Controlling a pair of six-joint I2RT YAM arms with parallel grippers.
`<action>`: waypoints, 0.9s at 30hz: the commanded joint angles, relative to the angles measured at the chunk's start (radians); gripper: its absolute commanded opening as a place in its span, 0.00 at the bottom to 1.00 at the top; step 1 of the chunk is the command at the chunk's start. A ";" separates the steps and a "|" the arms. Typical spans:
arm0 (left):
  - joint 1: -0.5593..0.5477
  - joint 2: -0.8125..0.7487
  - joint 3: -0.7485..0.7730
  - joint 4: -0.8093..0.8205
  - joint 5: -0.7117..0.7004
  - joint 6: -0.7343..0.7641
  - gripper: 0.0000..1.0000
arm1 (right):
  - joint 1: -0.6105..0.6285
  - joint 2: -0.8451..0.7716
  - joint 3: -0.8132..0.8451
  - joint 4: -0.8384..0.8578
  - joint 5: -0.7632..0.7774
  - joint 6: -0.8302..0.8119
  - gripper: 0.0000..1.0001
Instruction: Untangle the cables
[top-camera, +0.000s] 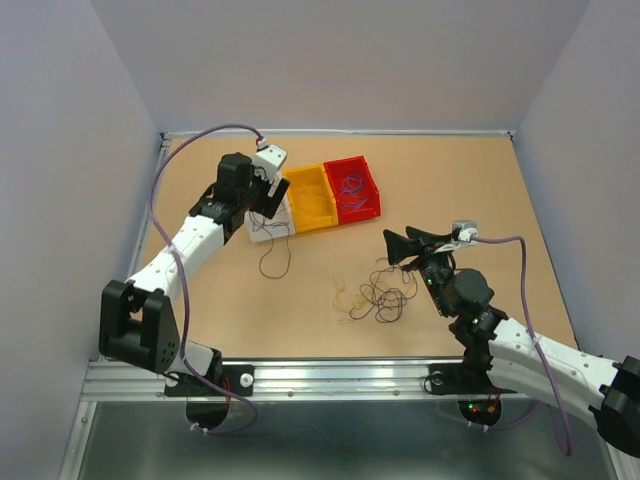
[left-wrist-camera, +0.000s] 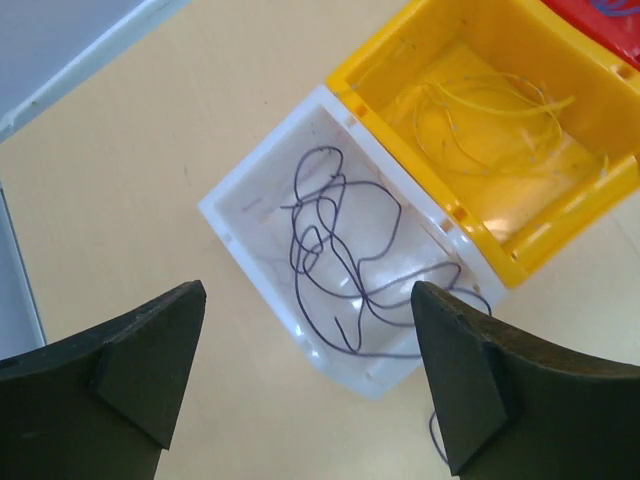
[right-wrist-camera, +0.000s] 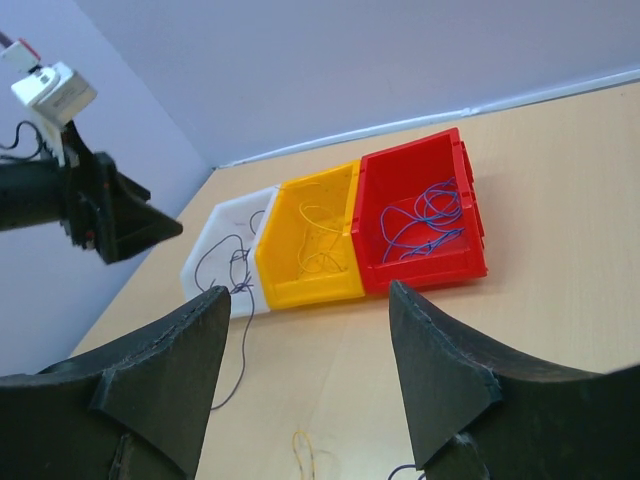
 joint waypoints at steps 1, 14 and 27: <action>-0.038 -0.101 -0.145 -0.020 0.091 0.063 0.98 | 0.002 0.002 -0.016 0.048 0.015 -0.012 0.70; -0.262 -0.169 -0.377 -0.120 -0.021 0.230 0.91 | 0.001 0.008 -0.015 0.046 0.018 -0.012 0.70; -0.250 -0.071 -0.383 -0.260 0.114 0.371 0.70 | 0.001 0.004 -0.015 0.043 0.013 -0.012 0.70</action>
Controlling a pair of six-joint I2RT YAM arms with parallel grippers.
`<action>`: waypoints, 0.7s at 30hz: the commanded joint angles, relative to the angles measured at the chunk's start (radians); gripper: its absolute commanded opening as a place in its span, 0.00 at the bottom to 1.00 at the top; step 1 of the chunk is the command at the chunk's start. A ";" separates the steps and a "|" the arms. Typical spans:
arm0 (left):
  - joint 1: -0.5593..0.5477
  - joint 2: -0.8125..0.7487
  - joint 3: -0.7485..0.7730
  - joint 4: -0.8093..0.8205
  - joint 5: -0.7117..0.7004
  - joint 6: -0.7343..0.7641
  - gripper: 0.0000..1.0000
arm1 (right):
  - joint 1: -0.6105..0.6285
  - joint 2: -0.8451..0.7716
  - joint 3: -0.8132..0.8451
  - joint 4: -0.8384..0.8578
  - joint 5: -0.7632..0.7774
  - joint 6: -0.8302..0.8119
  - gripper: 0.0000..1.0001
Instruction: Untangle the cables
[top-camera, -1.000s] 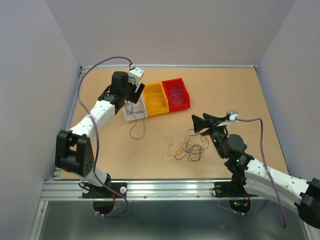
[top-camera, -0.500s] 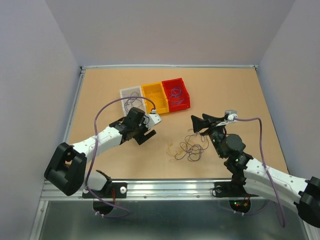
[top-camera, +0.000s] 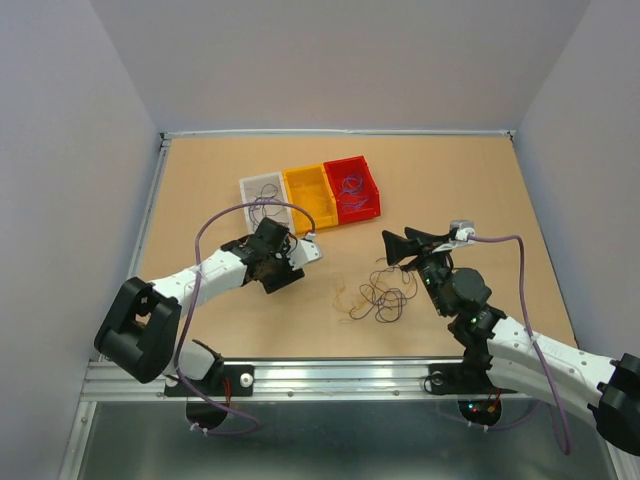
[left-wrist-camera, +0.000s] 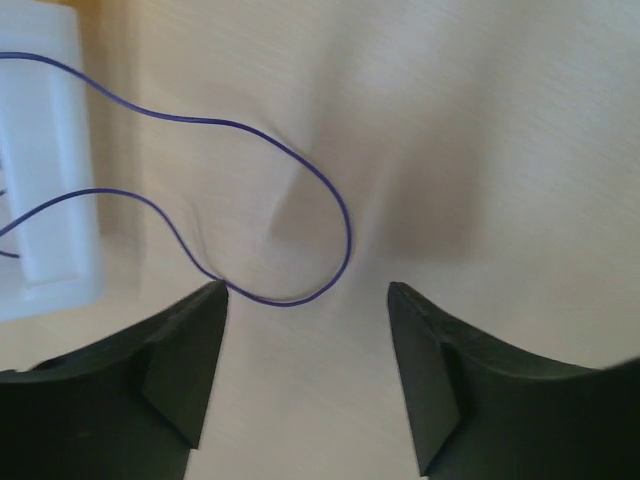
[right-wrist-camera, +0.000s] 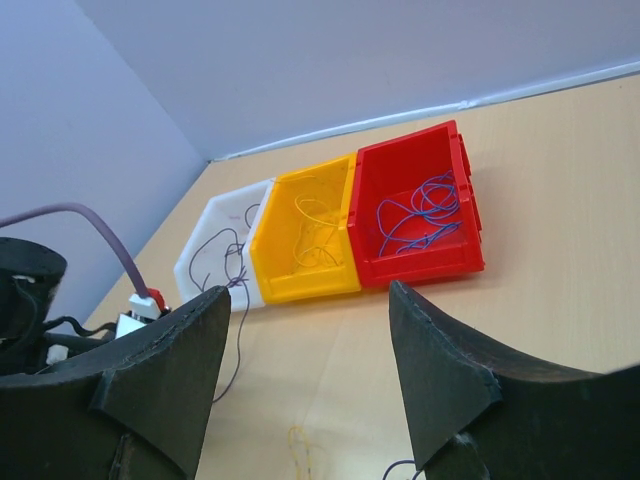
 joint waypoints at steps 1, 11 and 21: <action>0.012 0.069 0.008 -0.061 0.067 0.070 0.65 | 0.001 -0.016 -0.015 0.044 0.013 -0.010 0.70; 0.167 0.105 0.135 -0.061 0.130 0.064 0.00 | 0.002 -0.006 -0.013 0.042 0.016 -0.012 0.70; 0.273 0.206 0.452 -0.173 0.356 -0.048 0.00 | 0.002 0.003 -0.010 0.042 0.009 -0.007 0.70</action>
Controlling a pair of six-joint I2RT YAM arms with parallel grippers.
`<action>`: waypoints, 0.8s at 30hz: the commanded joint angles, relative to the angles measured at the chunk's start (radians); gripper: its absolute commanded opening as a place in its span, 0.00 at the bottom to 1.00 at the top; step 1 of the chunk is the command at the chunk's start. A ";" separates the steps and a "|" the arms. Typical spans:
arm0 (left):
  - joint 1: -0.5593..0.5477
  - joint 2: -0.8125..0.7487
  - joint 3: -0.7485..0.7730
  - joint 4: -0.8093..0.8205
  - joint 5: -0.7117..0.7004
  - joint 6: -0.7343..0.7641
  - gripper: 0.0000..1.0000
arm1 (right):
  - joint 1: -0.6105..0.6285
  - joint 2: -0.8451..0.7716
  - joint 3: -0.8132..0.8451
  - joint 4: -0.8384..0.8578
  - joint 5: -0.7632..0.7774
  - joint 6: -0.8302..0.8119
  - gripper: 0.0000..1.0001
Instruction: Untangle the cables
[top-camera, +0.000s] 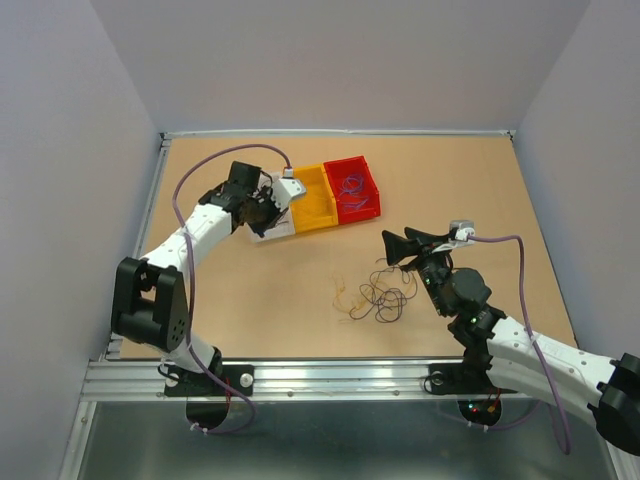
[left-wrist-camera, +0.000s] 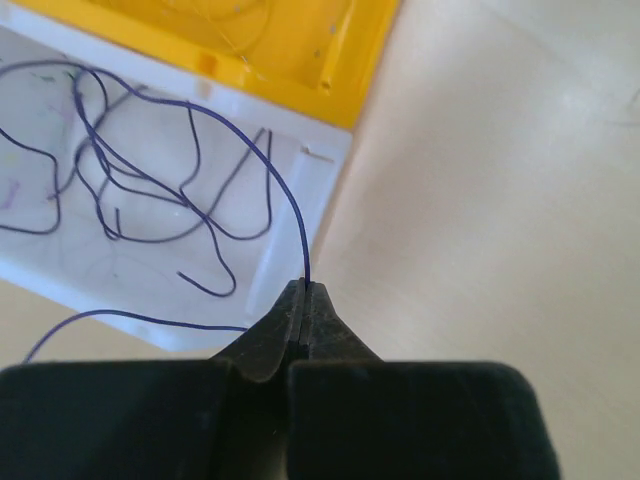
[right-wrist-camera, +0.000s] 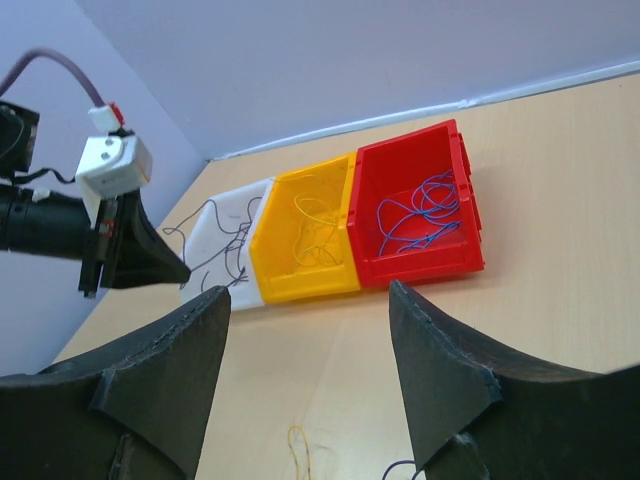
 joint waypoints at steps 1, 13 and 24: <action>0.019 0.091 0.115 -0.052 0.078 -0.061 0.00 | 0.002 0.003 -0.010 0.044 0.009 -0.007 0.70; 0.077 0.401 0.432 0.025 -0.214 -0.231 0.00 | 0.002 0.003 -0.010 0.044 0.009 -0.009 0.70; 0.031 0.507 0.305 0.184 -0.380 -0.241 0.07 | 0.002 0.009 -0.009 0.044 0.010 -0.009 0.70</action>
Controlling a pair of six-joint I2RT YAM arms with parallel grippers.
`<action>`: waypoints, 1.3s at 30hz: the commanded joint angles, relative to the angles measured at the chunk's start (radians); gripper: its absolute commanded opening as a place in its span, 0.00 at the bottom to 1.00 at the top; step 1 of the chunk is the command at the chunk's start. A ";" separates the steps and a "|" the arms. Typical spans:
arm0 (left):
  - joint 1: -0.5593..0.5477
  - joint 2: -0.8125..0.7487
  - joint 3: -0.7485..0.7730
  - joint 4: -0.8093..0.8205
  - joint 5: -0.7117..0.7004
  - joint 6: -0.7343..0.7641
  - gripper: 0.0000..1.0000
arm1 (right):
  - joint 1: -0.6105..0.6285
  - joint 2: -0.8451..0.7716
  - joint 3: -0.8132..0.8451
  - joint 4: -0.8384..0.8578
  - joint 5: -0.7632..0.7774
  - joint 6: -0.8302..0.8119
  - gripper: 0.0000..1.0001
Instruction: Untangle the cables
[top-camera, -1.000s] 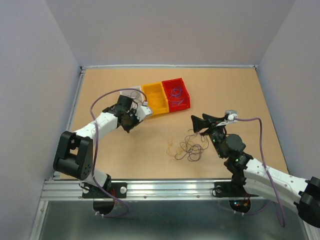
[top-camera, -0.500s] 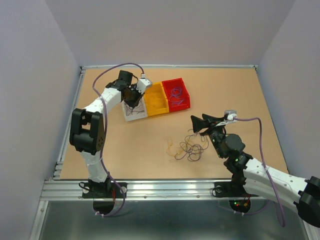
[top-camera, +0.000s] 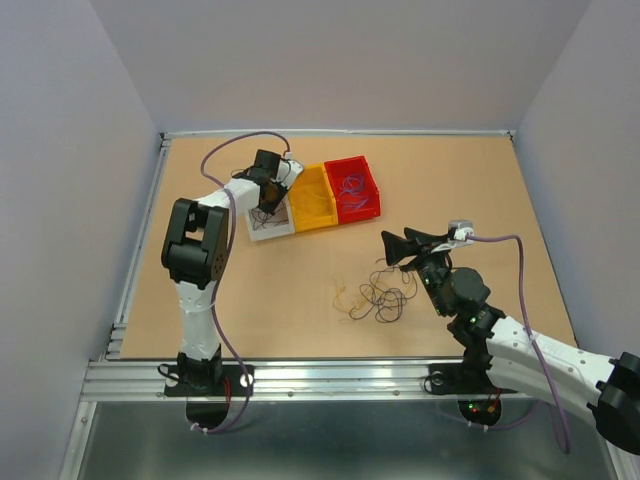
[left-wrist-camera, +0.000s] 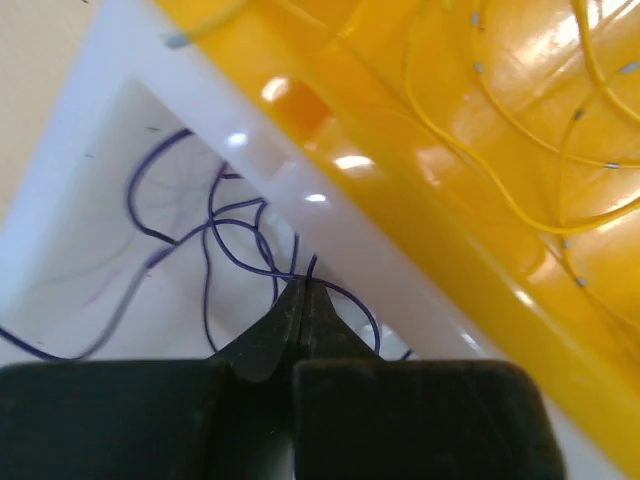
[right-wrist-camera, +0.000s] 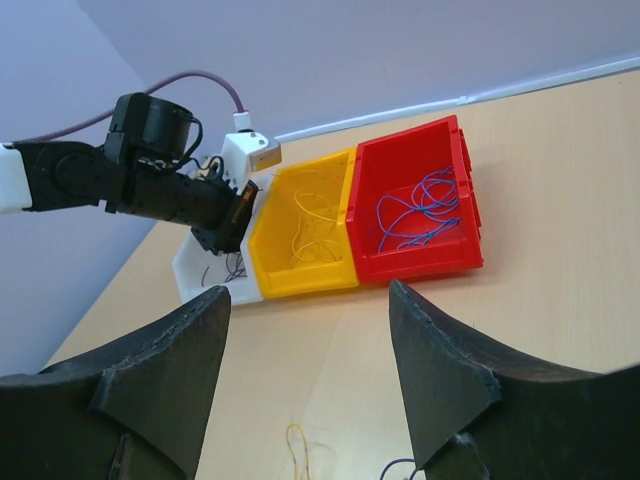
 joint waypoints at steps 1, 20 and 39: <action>-0.006 -0.070 -0.079 0.038 -0.047 -0.018 0.08 | 0.001 0.001 -0.007 0.044 0.009 -0.009 0.70; -0.006 -0.390 -0.119 0.041 -0.029 -0.040 0.60 | 0.001 0.001 -0.007 0.042 0.010 -0.011 0.70; 0.555 -0.231 -0.061 0.092 0.811 -0.224 0.83 | 0.002 0.007 -0.002 0.039 -0.003 -0.007 0.70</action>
